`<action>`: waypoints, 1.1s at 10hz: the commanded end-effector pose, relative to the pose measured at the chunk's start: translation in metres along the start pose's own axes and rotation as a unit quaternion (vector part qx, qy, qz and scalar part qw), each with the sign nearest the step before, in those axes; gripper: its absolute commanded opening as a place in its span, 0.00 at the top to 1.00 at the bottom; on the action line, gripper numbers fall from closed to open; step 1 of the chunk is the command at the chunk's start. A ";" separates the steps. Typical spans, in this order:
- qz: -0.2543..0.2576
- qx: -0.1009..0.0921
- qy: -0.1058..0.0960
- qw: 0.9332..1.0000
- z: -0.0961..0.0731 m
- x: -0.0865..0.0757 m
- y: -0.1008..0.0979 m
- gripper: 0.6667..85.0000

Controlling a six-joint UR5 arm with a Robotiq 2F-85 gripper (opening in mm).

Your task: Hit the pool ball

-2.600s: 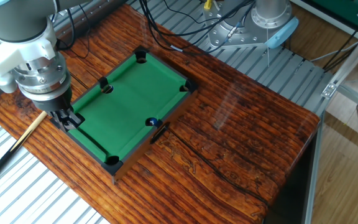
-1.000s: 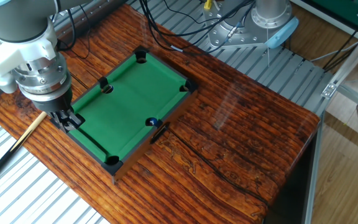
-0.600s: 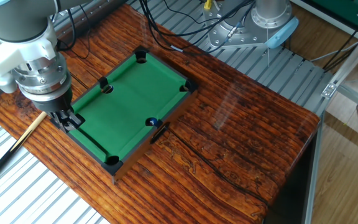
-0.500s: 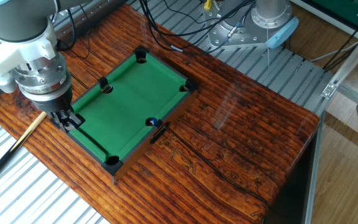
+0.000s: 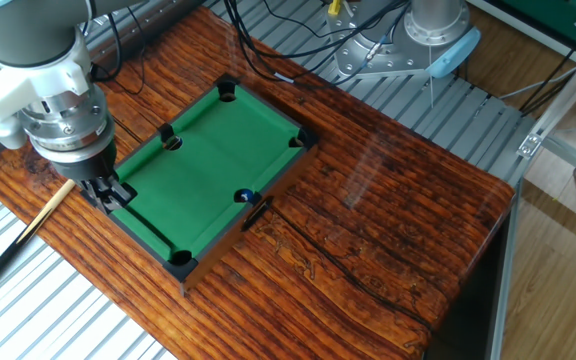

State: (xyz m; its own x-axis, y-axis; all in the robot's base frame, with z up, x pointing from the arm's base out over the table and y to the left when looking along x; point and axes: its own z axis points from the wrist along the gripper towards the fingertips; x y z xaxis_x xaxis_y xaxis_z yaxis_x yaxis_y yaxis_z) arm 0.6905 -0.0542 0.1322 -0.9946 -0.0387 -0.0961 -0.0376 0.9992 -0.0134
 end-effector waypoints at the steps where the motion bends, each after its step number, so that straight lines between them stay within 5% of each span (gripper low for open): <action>1: 0.003 -0.008 -0.001 1.000 -0.002 0.000 0.003 1.00; 11: 0.001 -0.013 0.000 1.000 -0.005 0.002 0.005 1.00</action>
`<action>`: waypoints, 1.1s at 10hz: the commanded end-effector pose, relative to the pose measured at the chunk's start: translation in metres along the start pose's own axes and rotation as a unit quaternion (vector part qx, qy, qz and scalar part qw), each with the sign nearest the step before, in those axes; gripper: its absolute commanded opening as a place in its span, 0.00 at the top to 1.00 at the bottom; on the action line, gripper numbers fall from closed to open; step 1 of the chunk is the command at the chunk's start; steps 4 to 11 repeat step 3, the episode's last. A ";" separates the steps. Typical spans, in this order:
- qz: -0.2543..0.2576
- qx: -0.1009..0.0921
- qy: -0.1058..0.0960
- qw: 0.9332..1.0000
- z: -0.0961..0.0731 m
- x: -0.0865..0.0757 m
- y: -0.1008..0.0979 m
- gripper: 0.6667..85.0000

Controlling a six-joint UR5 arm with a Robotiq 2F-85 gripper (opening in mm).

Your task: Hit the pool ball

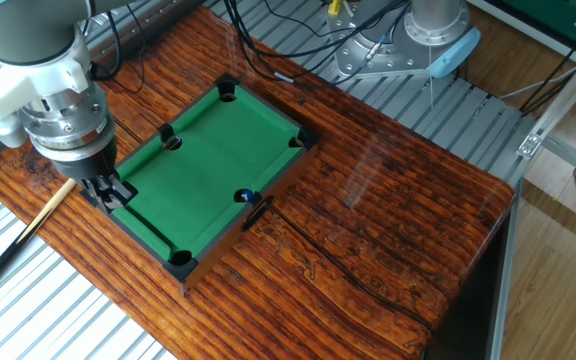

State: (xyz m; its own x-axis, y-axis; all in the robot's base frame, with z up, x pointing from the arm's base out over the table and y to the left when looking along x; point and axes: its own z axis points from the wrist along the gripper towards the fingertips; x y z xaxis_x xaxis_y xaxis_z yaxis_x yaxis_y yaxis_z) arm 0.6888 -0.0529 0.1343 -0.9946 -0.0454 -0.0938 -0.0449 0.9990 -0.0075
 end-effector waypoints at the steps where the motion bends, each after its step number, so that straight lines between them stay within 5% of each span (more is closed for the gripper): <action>1: 0.004 -0.009 0.001 1.000 -0.003 0.002 0.003 1.00; 11: 0.005 -0.014 0.002 1.000 -0.004 0.003 0.005 1.00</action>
